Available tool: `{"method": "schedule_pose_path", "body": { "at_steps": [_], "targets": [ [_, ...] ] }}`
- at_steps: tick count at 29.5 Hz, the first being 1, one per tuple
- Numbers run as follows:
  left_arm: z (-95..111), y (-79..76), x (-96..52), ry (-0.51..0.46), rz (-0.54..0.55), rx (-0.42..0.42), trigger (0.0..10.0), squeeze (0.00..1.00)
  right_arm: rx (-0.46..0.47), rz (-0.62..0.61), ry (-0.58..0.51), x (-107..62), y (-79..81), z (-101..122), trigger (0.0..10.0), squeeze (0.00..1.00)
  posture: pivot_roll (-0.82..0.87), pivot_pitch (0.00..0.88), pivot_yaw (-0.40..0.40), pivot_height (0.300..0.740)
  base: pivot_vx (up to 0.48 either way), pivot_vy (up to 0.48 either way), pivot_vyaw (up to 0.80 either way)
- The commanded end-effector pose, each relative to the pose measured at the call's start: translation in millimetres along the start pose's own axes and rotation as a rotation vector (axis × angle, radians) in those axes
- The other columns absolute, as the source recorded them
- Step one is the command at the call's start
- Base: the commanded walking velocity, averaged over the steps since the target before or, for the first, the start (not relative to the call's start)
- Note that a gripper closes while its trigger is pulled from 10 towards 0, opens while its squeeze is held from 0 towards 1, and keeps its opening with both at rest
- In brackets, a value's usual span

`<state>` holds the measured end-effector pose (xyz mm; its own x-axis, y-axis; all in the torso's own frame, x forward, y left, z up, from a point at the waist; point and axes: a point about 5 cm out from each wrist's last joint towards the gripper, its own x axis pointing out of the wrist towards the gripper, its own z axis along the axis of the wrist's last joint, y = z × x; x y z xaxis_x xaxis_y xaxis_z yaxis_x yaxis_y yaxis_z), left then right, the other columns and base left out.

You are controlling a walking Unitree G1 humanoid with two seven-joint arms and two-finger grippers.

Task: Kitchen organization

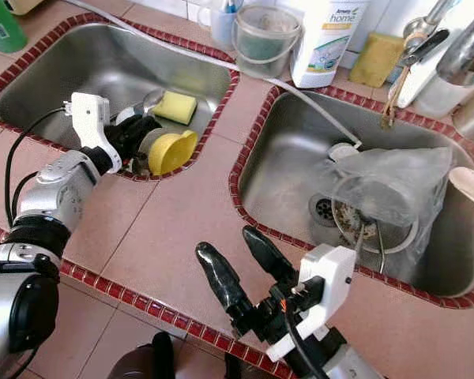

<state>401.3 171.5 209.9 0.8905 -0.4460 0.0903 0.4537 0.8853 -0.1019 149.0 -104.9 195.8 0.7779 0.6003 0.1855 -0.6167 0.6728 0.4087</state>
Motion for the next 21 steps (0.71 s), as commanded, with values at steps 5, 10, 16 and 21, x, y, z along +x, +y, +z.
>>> {"method": "schedule_pose_path", "body": {
  "at_steps": [5, 10, 16, 21],
  "targets": [
    [-11, 1.5, -2.3, 0.041, 0.001, -0.021, 10.0, 1.0, -0.009, 0.004, -0.014, -2.2, 2.6, 5, 10.0, 0.0, -0.17, 0.318, -0.051, 0.74, 0.0, 0.0, 0.0],
    [-8, 2.1, -1.5, 0.034, -0.005, -0.026, 10.0, 1.0, -0.017, 0.009, -0.025, 0.6, 0.0, 7, 10.0, 0.0, -0.17, 0.308, -0.048, 0.74, 0.0, 0.0, 0.0],
    [-5, 2.4, -0.7, 0.024, -0.01, -0.021, 10.0, 1.0, -0.025, 0.011, -0.031, 3.3, -3.7, 8, 10.0, 0.0, -0.16, 0.29, -0.045, 0.74, 0.0, 0.0, 0.0],
    [-1, 6.4, -3.7, -0.006, -0.001, -0.025, 10.0, 1.0, -0.042, 0.004, -0.053, 9.8, -11.7, 10, 10.0, 0.0, -0.14, 0.252, -0.035, 0.74, 0.0, 0.0, 0.0]
  ]
}}
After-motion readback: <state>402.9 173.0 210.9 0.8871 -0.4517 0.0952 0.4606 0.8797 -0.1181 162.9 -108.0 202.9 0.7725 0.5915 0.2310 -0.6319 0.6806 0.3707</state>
